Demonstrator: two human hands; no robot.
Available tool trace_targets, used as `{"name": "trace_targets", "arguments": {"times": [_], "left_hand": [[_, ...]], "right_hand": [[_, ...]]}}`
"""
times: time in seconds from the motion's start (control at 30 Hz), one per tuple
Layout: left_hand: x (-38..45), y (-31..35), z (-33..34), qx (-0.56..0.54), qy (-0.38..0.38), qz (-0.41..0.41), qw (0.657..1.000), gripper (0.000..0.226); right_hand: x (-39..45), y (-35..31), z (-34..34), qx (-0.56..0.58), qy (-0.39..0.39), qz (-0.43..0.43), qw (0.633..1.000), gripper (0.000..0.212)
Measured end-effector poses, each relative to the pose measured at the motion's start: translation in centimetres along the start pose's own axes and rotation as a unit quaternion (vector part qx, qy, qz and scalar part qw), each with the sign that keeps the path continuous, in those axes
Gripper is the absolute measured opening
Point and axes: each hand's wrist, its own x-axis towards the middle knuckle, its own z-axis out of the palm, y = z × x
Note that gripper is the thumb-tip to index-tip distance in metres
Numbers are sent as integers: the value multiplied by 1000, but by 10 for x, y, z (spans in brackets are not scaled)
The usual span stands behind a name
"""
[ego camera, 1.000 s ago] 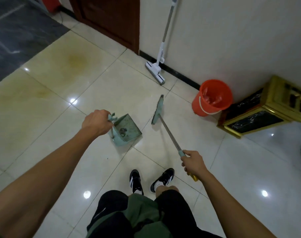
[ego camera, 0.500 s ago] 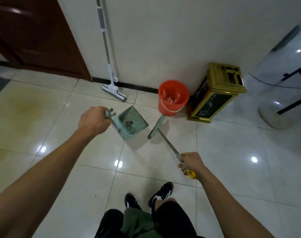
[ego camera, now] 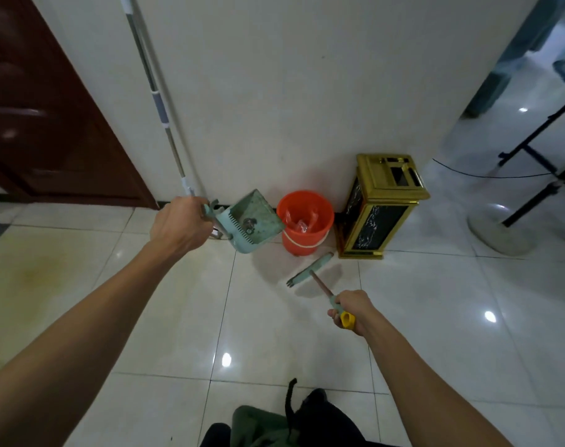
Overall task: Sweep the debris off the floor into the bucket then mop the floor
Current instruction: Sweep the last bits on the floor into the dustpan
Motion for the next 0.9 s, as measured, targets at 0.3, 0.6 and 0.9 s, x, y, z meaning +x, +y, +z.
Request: {"name": "trace_targets", "arguments": {"times": [0.3,0.6,0.9], "left_hand": [[33,72,9,39,25,55,997,14],[87,113,35,92,23,141,986,13],[136,130,70,219,-35,243,944,18]], "right_hand": [[23,-42,-25,29,-16,-5,999,6],[35,-69,-30,96,-27,-3,995,12],[56,-77,-28,122,-8,19,992,5]]}}
